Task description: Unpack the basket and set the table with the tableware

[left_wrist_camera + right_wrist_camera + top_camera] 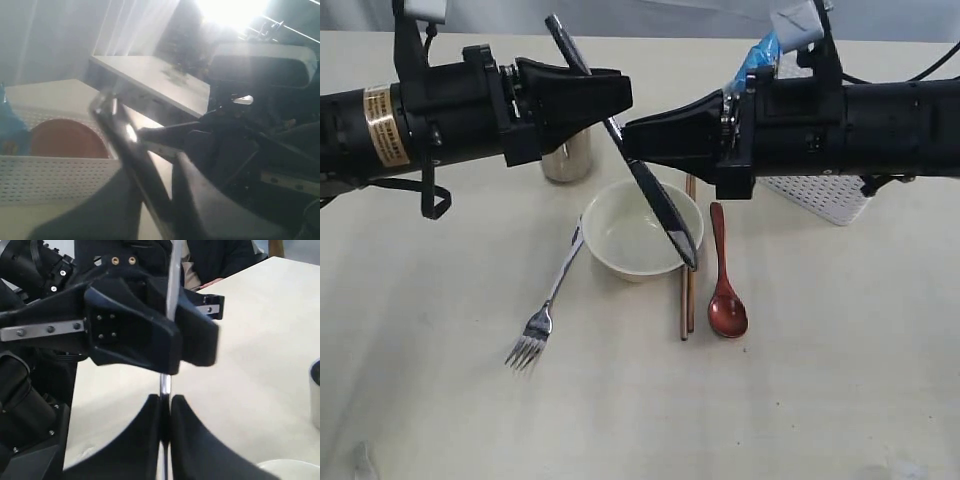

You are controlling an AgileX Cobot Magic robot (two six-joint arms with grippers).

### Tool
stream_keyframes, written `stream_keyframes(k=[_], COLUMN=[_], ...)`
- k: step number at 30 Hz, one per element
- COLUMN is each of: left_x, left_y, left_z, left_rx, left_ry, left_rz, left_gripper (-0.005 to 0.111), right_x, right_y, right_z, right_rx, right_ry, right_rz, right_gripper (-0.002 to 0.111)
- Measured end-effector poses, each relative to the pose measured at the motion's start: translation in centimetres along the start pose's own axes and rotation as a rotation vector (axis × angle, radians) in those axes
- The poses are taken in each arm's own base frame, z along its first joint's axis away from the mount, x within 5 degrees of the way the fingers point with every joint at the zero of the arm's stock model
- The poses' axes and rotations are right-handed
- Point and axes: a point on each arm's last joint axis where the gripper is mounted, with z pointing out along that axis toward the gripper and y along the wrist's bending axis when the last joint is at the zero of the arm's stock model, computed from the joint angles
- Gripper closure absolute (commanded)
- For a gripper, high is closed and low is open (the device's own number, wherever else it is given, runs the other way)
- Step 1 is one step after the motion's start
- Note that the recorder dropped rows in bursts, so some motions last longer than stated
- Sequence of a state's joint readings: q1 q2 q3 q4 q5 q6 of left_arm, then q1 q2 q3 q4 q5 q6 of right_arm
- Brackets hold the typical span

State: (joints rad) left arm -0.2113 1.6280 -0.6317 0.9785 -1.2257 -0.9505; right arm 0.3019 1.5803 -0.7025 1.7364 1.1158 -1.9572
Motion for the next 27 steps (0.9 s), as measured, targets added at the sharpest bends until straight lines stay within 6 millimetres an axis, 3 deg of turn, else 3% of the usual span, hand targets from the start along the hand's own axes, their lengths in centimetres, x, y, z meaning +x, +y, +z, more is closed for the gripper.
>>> stream_keyframes(k=[10,17,22,27], left_x=[0.2,0.2,-0.3,-1.5], left_y=[0.0,0.2,1.3,3.2], left_z=[0.1,0.0,-1.2,-3.5], left_rx=[-0.007,-0.012,-0.009,-0.028], left_ry=[0.011,0.009,0.077,0.232], left_rz=[-0.002,-0.005,-0.114,-0.252], left_gripper=[0.107,0.107,0.107,0.107], right_x=[0.0,-0.1,-1.1,-3.4], right_y=[0.1,0.2,-0.1,-0.6], right_z=[0.0,0.0,-0.6,-3.0], right_rx=[-0.020,-0.029,-0.006,0.071], right_ry=[-0.011,-0.015,-0.041,-0.109], right_rz=[-0.009,-0.009,-0.025,-0.038], right_gripper=[0.106,0.063,0.062,0.062])
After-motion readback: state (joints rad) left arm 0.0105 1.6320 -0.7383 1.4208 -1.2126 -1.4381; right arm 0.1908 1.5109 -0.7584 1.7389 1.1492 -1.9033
